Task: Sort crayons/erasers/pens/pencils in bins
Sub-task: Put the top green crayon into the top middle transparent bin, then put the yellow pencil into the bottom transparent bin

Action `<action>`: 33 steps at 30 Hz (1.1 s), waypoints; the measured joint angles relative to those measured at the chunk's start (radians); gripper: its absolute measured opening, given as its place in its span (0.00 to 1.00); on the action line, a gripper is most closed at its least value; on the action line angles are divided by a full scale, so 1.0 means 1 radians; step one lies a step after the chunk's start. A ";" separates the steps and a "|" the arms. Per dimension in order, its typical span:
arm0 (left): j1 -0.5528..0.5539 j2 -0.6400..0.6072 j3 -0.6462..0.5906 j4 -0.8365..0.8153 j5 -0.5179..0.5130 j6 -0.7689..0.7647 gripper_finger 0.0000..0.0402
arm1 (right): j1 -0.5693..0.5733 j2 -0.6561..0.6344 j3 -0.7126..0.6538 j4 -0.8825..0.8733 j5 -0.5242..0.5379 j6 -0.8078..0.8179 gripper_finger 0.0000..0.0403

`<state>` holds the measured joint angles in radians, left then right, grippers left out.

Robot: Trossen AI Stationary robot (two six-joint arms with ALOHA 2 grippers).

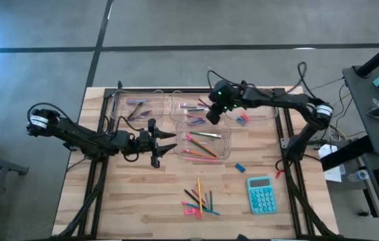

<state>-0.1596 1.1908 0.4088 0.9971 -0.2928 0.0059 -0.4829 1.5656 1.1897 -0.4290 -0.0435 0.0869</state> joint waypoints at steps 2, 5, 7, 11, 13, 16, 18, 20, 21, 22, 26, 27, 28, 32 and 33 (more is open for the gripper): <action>0.000 0.000 0.000 -0.004 0.000 0.000 0.41 | -0.015 0.035 0.019 0.001 -0.018 -0.009 0.03; 0.000 0.000 0.000 -0.005 0.000 0.000 0.41 | -0.033 0.073 0.038 0.001 -0.053 -0.017 0.06; 0.000 0.000 0.000 -0.005 0.000 0.000 0.41 | -0.042 0.085 0.042 -0.002 -0.079 -0.007 0.10; 0.000 0.000 0.000 -0.005 0.000 0.000 0.41 | -0.041 0.080 0.042 -0.007 -0.089 0.002 0.23; 0.000 0.000 0.000 -0.005 0.000 0.000 0.41 | -0.039 0.060 0.042 -0.016 -0.090 0.003 0.29; 0.000 0.000 0.000 -0.005 0.000 0.000 0.41 | -0.037 0.016 0.041 -0.042 -0.088 0.009 0.36; 0.000 0.000 0.000 -0.005 0.000 0.000 0.41 | -0.034 -0.023 0.040 -0.065 -0.088 0.027 0.39; -0.002 0.000 0.004 -0.007 0.000 -0.001 0.41 | -0.014 -0.071 0.033 -0.092 -0.086 0.035 0.41; -0.005 0.000 0.007 -0.015 0.000 -0.001 0.41 | 0.002 -0.102 0.027 -0.096 -0.085 0.035 0.42; -0.006 0.000 0.014 -0.031 0.000 -0.001 0.41 | 0.022 -0.135 0.014 -0.096 -0.085 0.036 0.42; -0.020 0.000 0.072 -0.174 0.000 -0.001 0.41 | 0.150 -0.289 -0.072 -0.046 -0.048 0.076 0.41; -0.025 0.003 0.096 -0.220 0.000 -0.001 0.41 | 0.192 -0.332 -0.104 -0.028 -0.018 0.082 0.41; -0.033 0.007 0.122 -0.266 0.000 -0.001 0.41 | 0.235 -0.372 -0.135 -0.007 0.017 0.091 0.41; -0.074 0.061 0.221 -0.424 0.000 0.000 0.41 | 0.418 -0.519 -0.267 0.091 0.156 0.110 0.39; -0.085 0.080 0.246 -0.459 0.000 0.001 0.41 | 0.462 -0.551 -0.297 0.120 0.190 0.121 0.39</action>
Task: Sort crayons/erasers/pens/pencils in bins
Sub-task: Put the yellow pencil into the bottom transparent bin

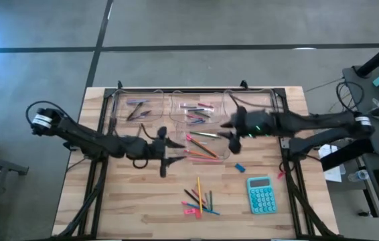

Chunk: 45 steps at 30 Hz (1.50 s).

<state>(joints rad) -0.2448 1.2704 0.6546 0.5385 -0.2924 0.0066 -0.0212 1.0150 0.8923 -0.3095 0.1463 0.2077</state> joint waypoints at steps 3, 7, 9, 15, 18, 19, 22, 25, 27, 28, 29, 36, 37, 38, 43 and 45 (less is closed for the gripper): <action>-0.037 0.070 0.083 -0.122 0.006 0.005 0.41 | 0.124 -0.081 -0.093 0.104 0.089 0.015 0.38; -0.083 0.187 0.197 -0.262 0.040 0.001 0.41 | 0.257 -0.141 -0.210 0.262 0.175 0.010 0.37; -0.105 0.252 0.244 -0.290 0.062 0.000 0.41 | 0.304 -0.154 -0.261 0.335 0.200 0.004 0.37; -0.165 0.411 0.333 -0.295 0.122 0.000 0.41 | 0.396 -0.154 -0.364 0.455 0.205 0.028 0.37; -0.185 0.480 0.375 -0.296 0.127 -0.001 0.41 | 0.432 -0.148 -0.399 0.489 0.205 0.046 0.37; -0.190 0.502 0.391 -0.296 0.127 -0.001 0.41 | 0.444 -0.148 -0.409 0.501 0.205 0.053 0.37; -0.202 0.563 0.443 -0.294 0.138 0.006 0.41 | 0.475 -0.144 -0.418 0.518 0.205 0.055 0.36; -0.209 0.614 0.483 -0.298 0.158 0.057 0.41 | 0.497 -0.140 -0.417 0.521 0.205 0.054 0.36; -0.211 0.642 0.505 -0.305 0.175 0.102 0.41 | 0.506 -0.136 -0.416 0.524 0.205 0.048 0.36; -0.211 0.652 0.516 -0.310 0.187 0.118 0.41 | 0.510 -0.136 -0.416 0.524 0.205 0.047 0.36; -0.211 0.662 0.527 -0.319 0.201 0.134 0.41 | 0.513 -0.134 -0.415 0.524 0.205 0.047 0.36; -0.210 0.679 0.568 -0.413 0.261 0.165 0.41 | 0.515 -0.136 -0.415 0.524 0.203 0.054 0.36; -0.209 0.679 0.576 -0.442 0.262 0.166 0.41 | 0.515 -0.135 -0.415 0.525 0.203 0.054 0.36; -0.207 0.679 0.587 -0.480 0.266 0.169 0.41 | 0.515 -0.135 -0.415 0.524 0.203 0.054 0.36; -0.183 0.679 0.644 -0.644 0.268 0.238 0.41 | 0.514 -0.136 -0.415 0.524 0.202 0.052 0.36; -0.168 0.679 0.662 -0.664 0.272 0.262 0.41 | 0.514 -0.136 -0.415 0.524 0.203 0.048 0.36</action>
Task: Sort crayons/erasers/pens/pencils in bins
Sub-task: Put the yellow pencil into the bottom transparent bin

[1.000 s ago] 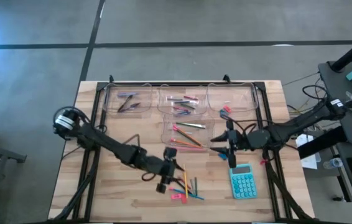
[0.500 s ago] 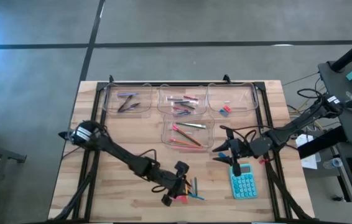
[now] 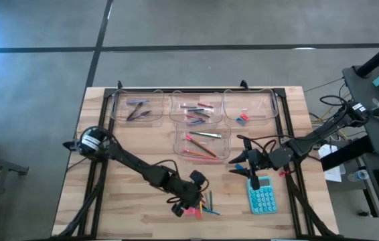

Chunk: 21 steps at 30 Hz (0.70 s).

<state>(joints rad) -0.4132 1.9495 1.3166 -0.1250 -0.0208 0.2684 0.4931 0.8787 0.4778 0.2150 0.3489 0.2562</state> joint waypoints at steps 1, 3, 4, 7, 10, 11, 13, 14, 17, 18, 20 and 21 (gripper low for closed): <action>0.007 0.000 0.010 -0.007 0.012 0.018 0.41 | 0.000 0.001 0.000 0.000 0.000 -0.003 0.36; 0.019 0.002 0.027 -0.020 0.031 0.053 0.41 | 0.000 0.001 0.000 0.000 0.000 -0.005 0.36; 0.024 0.007 0.034 -0.025 0.044 0.065 0.41 | 0.000 0.001 0.000 0.000 0.000 -0.005 0.36; 0.041 0.020 0.039 -0.037 0.089 0.087 0.41 | 0.000 0.001 0.000 0.000 0.000 -0.006 0.36; 0.058 0.025 0.041 -0.040 0.125 0.089 0.41 | 0.000 0.001 0.000 0.000 0.000 -0.006 0.36; 0.062 0.025 0.041 -0.034 0.137 0.097 0.41 | 0.000 0.001 0.001 0.000 0.000 -0.007 0.36; 0.068 0.025 0.040 -0.031 0.145 0.117 0.41 | 0.000 0.001 0.001 -0.001 0.000 -0.019 0.36; 0.072 0.028 0.039 -0.030 0.146 0.131 0.41 | 0.000 0.001 0.001 0.000 0.000 -0.025 0.36; 0.073 0.051 0.046 -0.012 0.168 0.139 0.41 | 0.000 0.001 0.001 -0.001 0.000 -0.033 0.36; 0.073 0.064 0.053 -0.015 0.176 0.140 0.41 | 0.000 0.001 0.001 -0.001 0.000 -0.032 0.36; 0.073 0.080 0.068 -0.013 0.179 0.140 0.41 | 0.000 0.002 0.001 -0.001 0.000 -0.035 0.36; 0.073 0.085 0.068 -0.022 0.183 0.140 0.41 | 0.000 0.002 0.001 -0.003 0.000 -0.038 0.36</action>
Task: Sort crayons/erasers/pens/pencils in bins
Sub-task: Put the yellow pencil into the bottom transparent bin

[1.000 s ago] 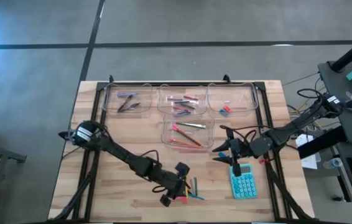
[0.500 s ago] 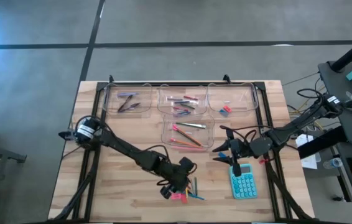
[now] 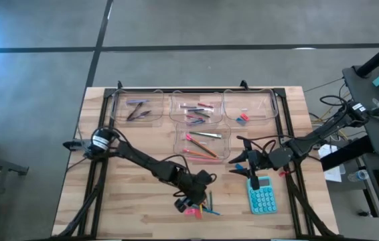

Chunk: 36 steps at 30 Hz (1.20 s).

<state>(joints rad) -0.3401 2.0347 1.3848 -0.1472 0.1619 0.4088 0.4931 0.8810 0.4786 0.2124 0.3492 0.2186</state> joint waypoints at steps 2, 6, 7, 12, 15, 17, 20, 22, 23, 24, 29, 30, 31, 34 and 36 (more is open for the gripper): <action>0.000 0.012 0.010 0.012 0.011 0.001 0.41 | 0.000 0.004 0.000 0.004 0.000 -0.002 0.36; 0.000 0.021 0.014 0.009 0.018 0.001 0.41 | 0.000 0.010 0.000 0.001 0.000 -0.002 0.36; 0.000 0.022 0.012 0.005 0.021 0.000 0.41 | 0.000 0.012 0.000 0.001 0.000 -0.002 0.36; 0.000 0.023 0.004 0.007 0.028 -0.003 0.41 | 0.000 0.013 -0.001 -0.002 -0.001 -0.008 0.36; 0.000 0.026 0.001 0.008 0.032 -0.003 0.41 | 0.000 0.013 -0.003 -0.001 -0.001 -0.011 0.36; 0.000 0.034 0.001 0.008 0.034 -0.003 0.41 | 0.000 0.013 -0.003 -0.002 -0.001 -0.012 0.36; 0.000 0.036 -0.001 0.009 0.034 -0.002 0.41 | 0.000 0.013 -0.003 -0.002 -0.002 -0.013 0.36; 0.000 0.035 -0.001 0.015 0.034 -0.002 0.41 | 0.000 0.013 -0.003 -0.002 -0.002 -0.014 0.36; 0.001 0.035 -0.001 0.013 0.034 -0.002 0.41 | 0.000 0.013 -0.003 -0.002 -0.002 -0.014 0.36; 0.001 0.035 -0.001 0.009 0.034 -0.002 0.41 | 0.000 0.013 -0.003 -0.002 -0.002 -0.014 0.36; 0.003 0.035 -0.009 0.010 0.034 -0.001 0.41 | 0.000 0.013 -0.003 -0.002 -0.002 -0.014 0.36; 0.003 0.035 -0.011 0.008 0.034 -0.001 0.41 | 0.000 0.013 -0.003 -0.002 -0.002 -0.014 0.36; 0.004 0.035 -0.011 0.009 0.034 -0.001 0.41 | 0.000 0.013 -0.003 -0.002 -0.002 -0.014 0.36; 0.005 0.035 -0.017 0.015 0.034 -0.001 0.41 | 0.000 0.013 -0.003 -0.002 -0.002 -0.014 0.36; 0.006 0.035 -0.025 0.013 0.034 -0.001 0.41 | 0.000 0.013 -0.003 -0.002 -0.002 -0.014 0.36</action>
<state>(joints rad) -0.3344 2.0697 1.3599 -0.1347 0.1955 0.4080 0.4931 0.8936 0.4755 0.2103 0.3477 0.2050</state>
